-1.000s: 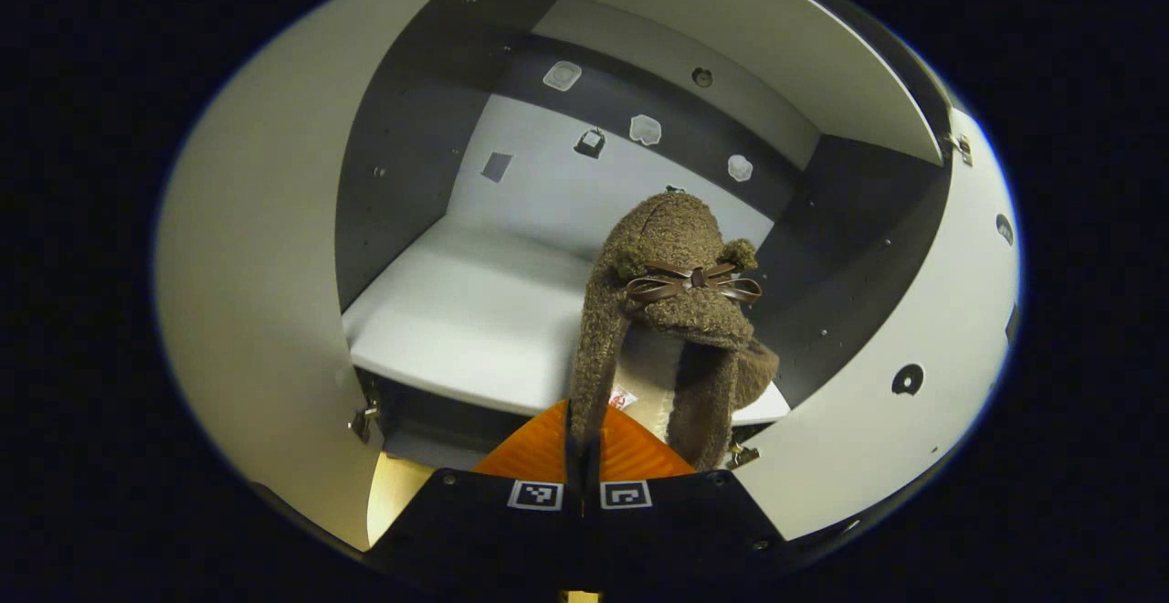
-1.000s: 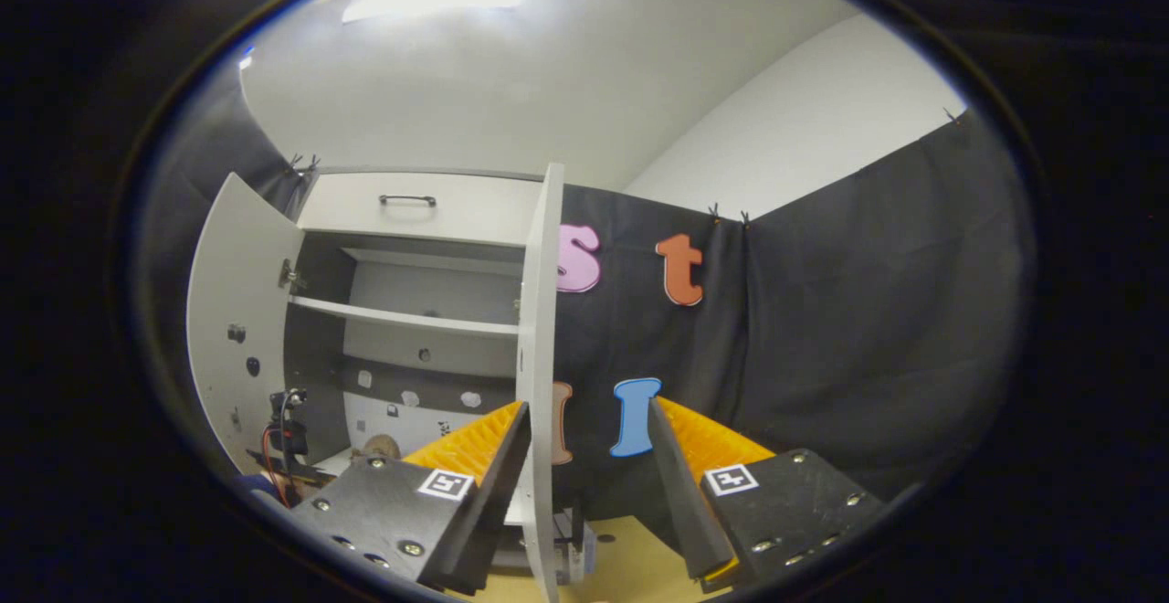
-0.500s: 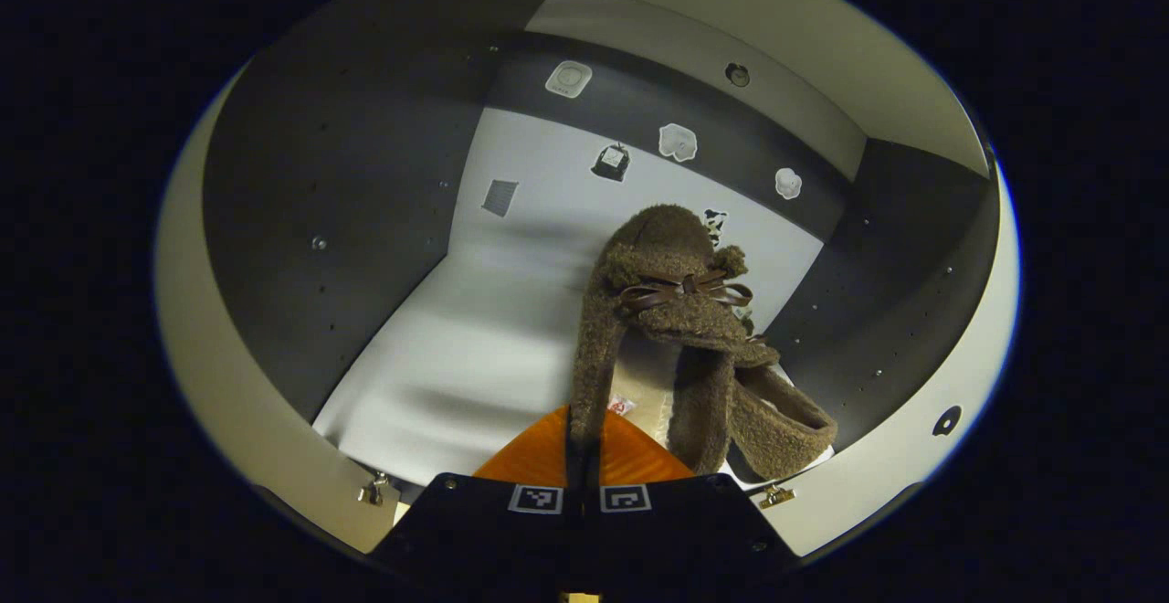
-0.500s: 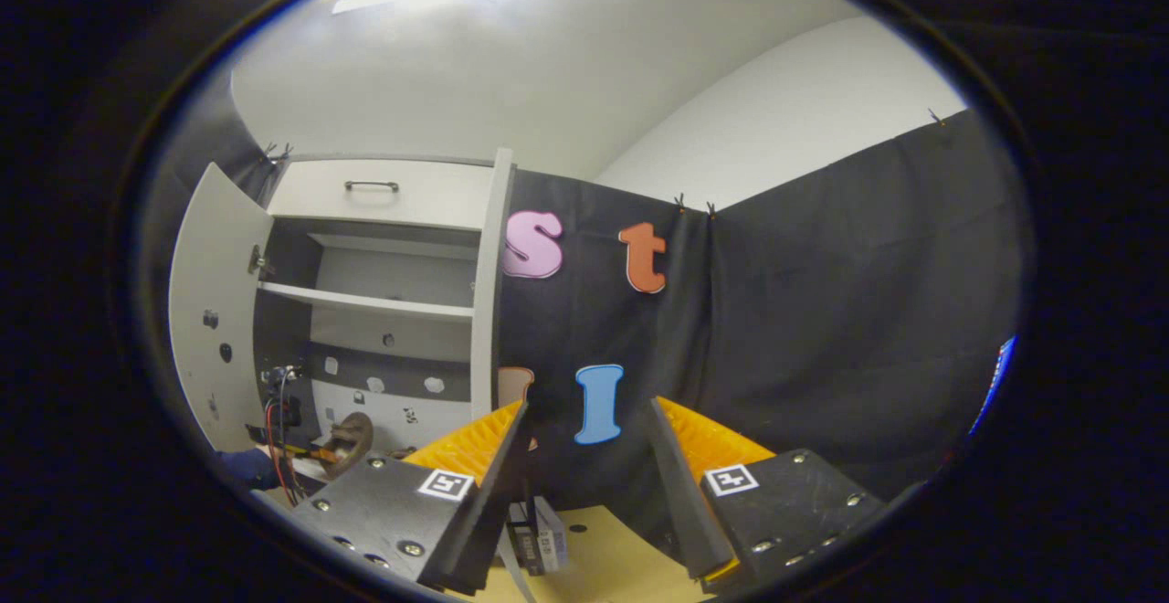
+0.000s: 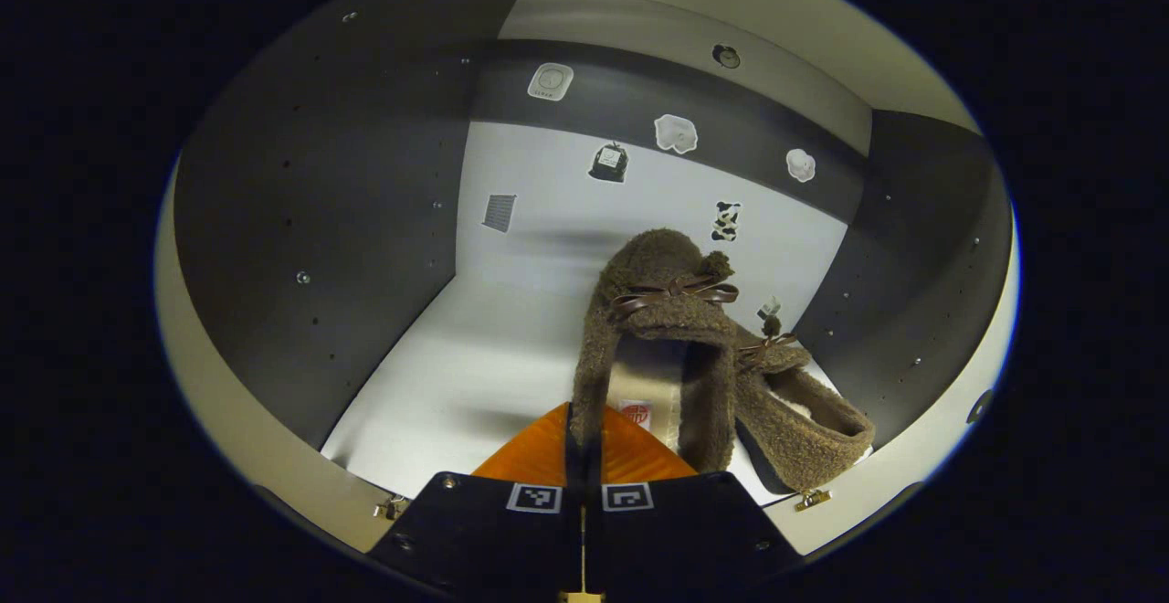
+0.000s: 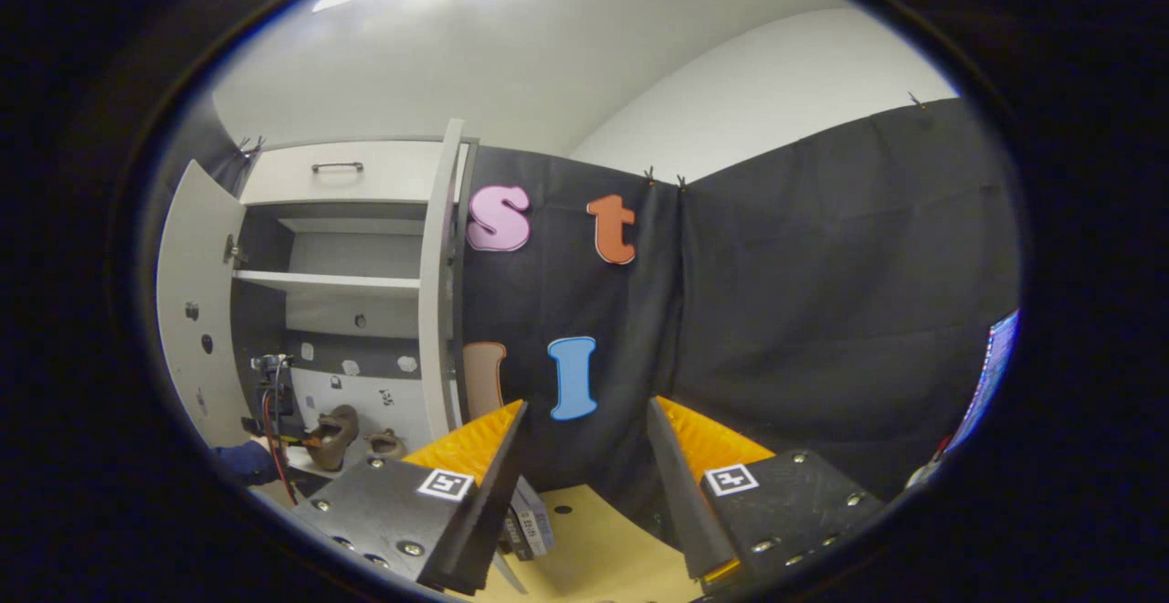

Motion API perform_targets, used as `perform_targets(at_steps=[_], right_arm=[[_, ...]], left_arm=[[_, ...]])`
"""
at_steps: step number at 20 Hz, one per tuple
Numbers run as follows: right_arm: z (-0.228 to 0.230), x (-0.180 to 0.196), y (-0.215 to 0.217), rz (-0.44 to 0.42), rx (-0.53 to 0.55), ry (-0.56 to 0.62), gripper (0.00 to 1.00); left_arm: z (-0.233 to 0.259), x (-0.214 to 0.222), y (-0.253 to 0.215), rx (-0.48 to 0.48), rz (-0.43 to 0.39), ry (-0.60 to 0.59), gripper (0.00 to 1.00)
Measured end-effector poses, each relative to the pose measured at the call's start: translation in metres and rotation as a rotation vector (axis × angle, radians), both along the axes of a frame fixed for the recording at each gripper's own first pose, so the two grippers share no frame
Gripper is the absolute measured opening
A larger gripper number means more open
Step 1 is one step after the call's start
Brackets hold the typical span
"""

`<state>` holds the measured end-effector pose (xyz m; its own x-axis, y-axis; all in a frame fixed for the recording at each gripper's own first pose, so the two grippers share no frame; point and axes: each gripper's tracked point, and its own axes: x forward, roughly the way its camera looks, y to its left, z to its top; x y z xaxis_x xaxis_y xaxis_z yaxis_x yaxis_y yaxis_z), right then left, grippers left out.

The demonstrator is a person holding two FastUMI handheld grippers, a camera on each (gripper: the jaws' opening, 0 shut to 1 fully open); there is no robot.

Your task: Grab one shoe with the right hand and put it into the shoe cabinet, grab the other shoe with the left hand and put it into the shoe cabinet; then close the right door with the right hand and the left door with the left hand.

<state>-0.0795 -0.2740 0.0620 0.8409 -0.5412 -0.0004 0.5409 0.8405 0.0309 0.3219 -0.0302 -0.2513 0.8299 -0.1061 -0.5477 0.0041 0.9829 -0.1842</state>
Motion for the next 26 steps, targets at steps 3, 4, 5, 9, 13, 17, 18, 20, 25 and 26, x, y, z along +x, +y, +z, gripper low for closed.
perform_targets(at_steps=[3, 4, 5, 9, 13, 17, 18, 20, 25, 26], right_arm=[[-0.007, -0.01, -0.004, -0.016, 0.025, 0.005, 0.77], [-0.01, -0.011, -0.006, -0.022, 0.034, 0.007, 0.8], [-0.012, -0.015, -0.008, -0.027, 0.041, 0.011, 0.77], [-0.018, -0.032, -0.018, -0.061, 0.049, 0.026, 0.77], [-0.018, -0.048, -0.025, -0.081, 0.054, 0.023, 0.77], [-0.019, -0.05, -0.028, -0.076, 0.062, 0.026, 0.77], [-0.02, -0.05, -0.028, -0.069, 0.066, 0.026, 0.77], [-0.021, -0.046, -0.024, -0.047, 0.075, 0.028, 0.77], [-0.026, -0.028, -0.008, 0.021, 0.078, 0.05, 0.8], [-0.026, -0.025, -0.004, 0.036, 0.08, 0.054, 0.8]], left_arm=[[-0.001, 0.003, -0.001, 0.048, -0.005, 0.001, 0.05], [-0.002, 0.005, -0.001, 0.057, 0.0, 0.004, 0.05], [-0.001, 0.004, 0.0, 0.064, 0.008, 0.007, 0.06], [-0.003, 0.01, 0.002, 0.048, 0.051, 0.048, 0.2], [0.001, 0.01, 0.004, 0.013, 0.078, 0.075, 0.3], [0.015, -0.002, 0.003, 0.025, 0.055, 0.059, 0.48], [0.025, -0.005, 0.005, 0.036, 0.047, 0.034, 0.39], [0.052, -0.011, 0.008, 0.07, 0.031, -0.034, 0.39], [0.128, -0.042, 0.004, 0.083, -0.034, -0.21, 0.39], [0.143, -0.05, 0.004, 0.076, -0.043, -0.237, 0.39]])
